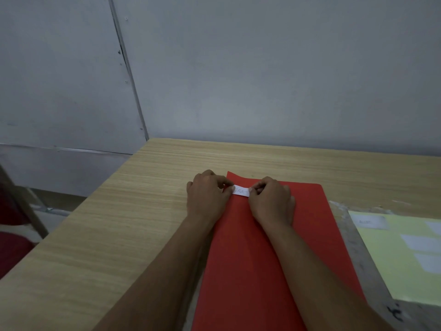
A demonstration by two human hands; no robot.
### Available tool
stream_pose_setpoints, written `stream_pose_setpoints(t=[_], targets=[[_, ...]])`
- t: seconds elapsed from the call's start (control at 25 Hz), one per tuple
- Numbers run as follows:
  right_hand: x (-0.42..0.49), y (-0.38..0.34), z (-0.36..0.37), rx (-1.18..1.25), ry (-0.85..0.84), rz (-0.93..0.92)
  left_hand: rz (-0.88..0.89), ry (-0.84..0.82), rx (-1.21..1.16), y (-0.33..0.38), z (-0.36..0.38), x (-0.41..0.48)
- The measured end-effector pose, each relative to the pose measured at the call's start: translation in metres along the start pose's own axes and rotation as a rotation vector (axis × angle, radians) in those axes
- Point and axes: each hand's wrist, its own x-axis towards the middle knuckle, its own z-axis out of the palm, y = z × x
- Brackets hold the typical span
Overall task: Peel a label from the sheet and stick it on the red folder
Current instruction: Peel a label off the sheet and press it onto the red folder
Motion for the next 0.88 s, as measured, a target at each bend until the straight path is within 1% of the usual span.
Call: stream_pose_setpoints(t=[0.2, 0.32, 0.48, 0.68, 0.76, 0.88], targets=[[-0.001, 0.000, -0.002, 0.026, 0.002, -0.011, 0.020, -0.051, 0.029, -0.002, 0.000, 0.001], [-0.002, -0.002, -0.007, 0.014, -0.032, -0.041, 0.040, -0.069, 0.066, -0.002, -0.003, 0.001], [-0.007, 0.005, -0.011, -0.103, -0.056, -0.197, 0.095, -0.118, 0.110, 0.000, -0.005, -0.001], [-0.021, 0.016, -0.011, -0.245, -0.085, -0.315, 0.157, -0.161, 0.158, -0.004, -0.009, -0.004], [-0.024, 0.018, -0.010, -0.280, -0.091, -0.339, 0.178, -0.140, 0.212, -0.004, -0.011, -0.008], [-0.025, 0.018, -0.009, -0.296, -0.085, -0.326, 0.143, -0.125, 0.267, -0.006, -0.014, -0.008]])
